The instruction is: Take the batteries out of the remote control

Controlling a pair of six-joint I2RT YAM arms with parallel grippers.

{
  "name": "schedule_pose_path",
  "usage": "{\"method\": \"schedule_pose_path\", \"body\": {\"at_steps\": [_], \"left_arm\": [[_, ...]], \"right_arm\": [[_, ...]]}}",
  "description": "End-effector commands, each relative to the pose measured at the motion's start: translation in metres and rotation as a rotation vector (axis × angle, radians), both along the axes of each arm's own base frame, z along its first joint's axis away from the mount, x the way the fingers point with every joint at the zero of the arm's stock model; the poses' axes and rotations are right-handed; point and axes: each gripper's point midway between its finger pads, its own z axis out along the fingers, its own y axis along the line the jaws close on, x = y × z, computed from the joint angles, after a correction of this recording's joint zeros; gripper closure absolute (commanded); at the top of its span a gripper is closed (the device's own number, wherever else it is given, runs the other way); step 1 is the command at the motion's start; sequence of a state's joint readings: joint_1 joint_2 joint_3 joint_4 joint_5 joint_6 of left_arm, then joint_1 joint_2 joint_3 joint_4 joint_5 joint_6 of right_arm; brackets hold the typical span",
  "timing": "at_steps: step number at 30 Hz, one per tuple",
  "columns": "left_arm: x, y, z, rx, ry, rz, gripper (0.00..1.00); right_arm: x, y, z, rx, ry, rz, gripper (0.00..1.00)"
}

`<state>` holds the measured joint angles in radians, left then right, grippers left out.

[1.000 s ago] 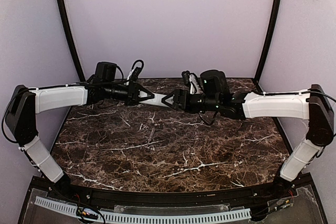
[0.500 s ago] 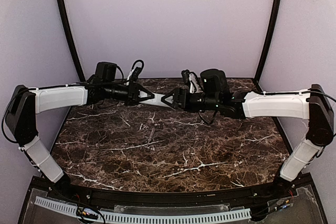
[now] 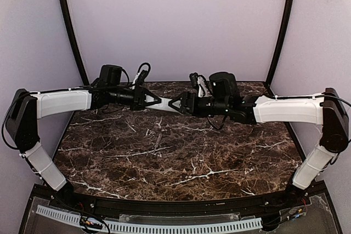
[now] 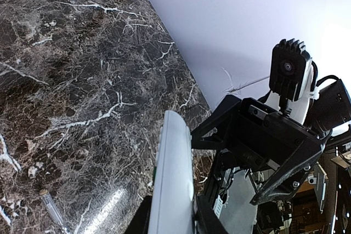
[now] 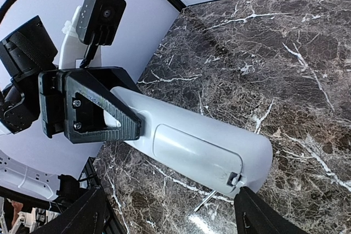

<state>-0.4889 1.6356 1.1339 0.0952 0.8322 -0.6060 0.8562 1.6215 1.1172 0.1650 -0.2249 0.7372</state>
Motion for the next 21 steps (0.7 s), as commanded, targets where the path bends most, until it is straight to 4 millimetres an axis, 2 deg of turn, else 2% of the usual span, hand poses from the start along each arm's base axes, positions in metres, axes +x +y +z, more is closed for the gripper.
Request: {"method": "schedule_pose_path", "body": {"at_steps": [1, 8, 15, 21], "left_arm": [[-0.0103, 0.0007, 0.0210, -0.015, -0.062, -0.021, 1.00], [-0.0136, -0.0016, 0.0219, -0.009, -0.075, -0.030, 1.00], [-0.0146, -0.0015, 0.0244, -0.011, -0.082, -0.029, 1.00], [-0.0137, -0.0001, 0.0247, -0.003, -0.090, -0.019, 1.00]], "right_arm": [[0.0090, 0.0030, 0.0115, 0.018, -0.034, -0.011, 0.20], [0.0106, 0.0056, 0.0158, 0.024, -0.041, -0.007, 0.20], [0.0096, 0.0088, 0.0109, 0.025, -0.027, 0.006, 0.20], [0.0081, 0.0030, 0.0114, 0.007, -0.036, -0.004, 0.20]]}}
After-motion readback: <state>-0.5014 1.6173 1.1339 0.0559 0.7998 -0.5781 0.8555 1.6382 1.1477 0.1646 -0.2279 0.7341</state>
